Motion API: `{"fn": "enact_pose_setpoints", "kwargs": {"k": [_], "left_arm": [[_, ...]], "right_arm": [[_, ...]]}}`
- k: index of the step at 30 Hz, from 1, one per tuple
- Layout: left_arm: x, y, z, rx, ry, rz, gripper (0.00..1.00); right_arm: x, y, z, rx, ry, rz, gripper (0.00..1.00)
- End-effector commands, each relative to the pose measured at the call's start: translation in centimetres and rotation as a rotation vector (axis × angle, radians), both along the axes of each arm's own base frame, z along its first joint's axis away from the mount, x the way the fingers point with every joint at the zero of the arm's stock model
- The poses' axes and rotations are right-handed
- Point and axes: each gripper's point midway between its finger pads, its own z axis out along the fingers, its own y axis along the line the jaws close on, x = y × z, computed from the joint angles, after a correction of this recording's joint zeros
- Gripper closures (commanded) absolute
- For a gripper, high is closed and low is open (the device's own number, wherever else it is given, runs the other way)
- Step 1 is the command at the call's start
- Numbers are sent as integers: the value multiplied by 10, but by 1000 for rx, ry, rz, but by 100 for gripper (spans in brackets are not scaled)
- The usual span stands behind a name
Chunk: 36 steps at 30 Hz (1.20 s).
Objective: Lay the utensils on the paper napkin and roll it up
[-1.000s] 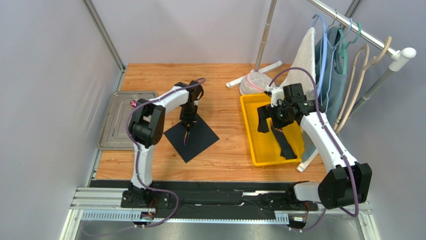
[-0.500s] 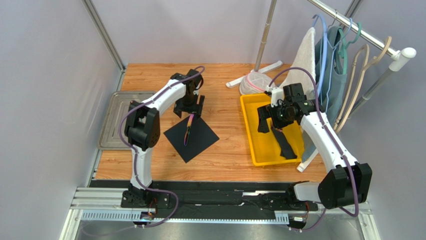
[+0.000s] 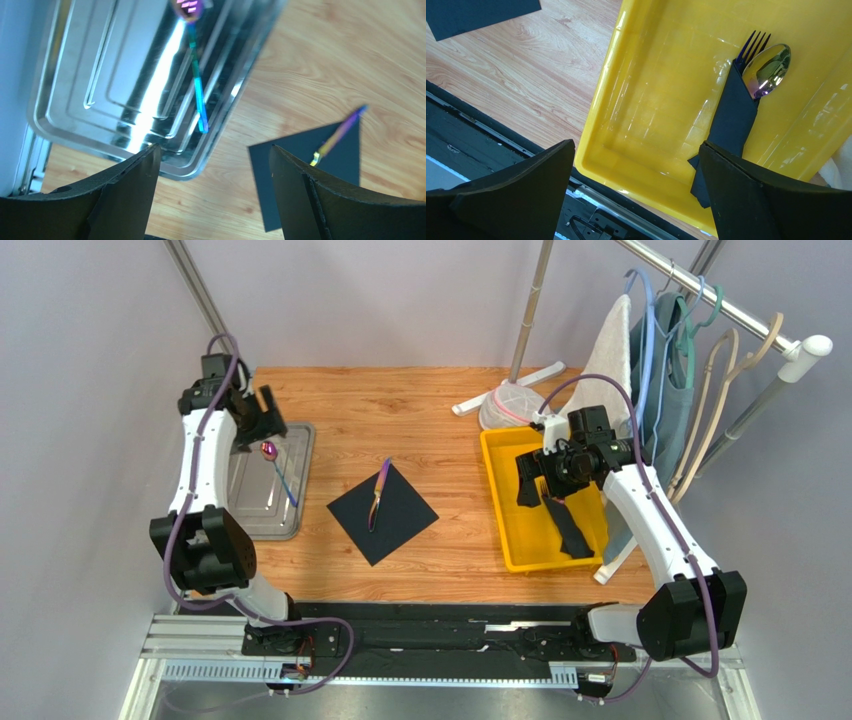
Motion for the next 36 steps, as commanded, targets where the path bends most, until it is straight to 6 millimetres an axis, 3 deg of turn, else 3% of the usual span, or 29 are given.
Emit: {"fn": "enact_pose_setpoints", "kwargs": {"k": [1,4,8,12,18,26,34,36], "left_arm": [[5,45,-27,-18,19,43,16],[14,60,-47,-21,61,22,27],[19,69,-79,-10,132,30,34],[28,70,-114,-34,189,55,41],[46,66,-146,-28,225,51,52],[61,51,-165,-15,220,22,57],[59,65,-180,59,273,82,62],[59,64,-184,55,285,78,68]], "right_arm": [[8,1,18,-2,-54,13,0],[10,3,16,3,-37,9,0],[11,-1,11,-18,-22,2,0],[10,-1,8,-23,-15,2,0],[8,0,4,-15,6,4,0],[8,1,2,-12,12,3,0],[9,1,4,-9,12,1,0],[9,2,4,-8,12,5,0]]}}
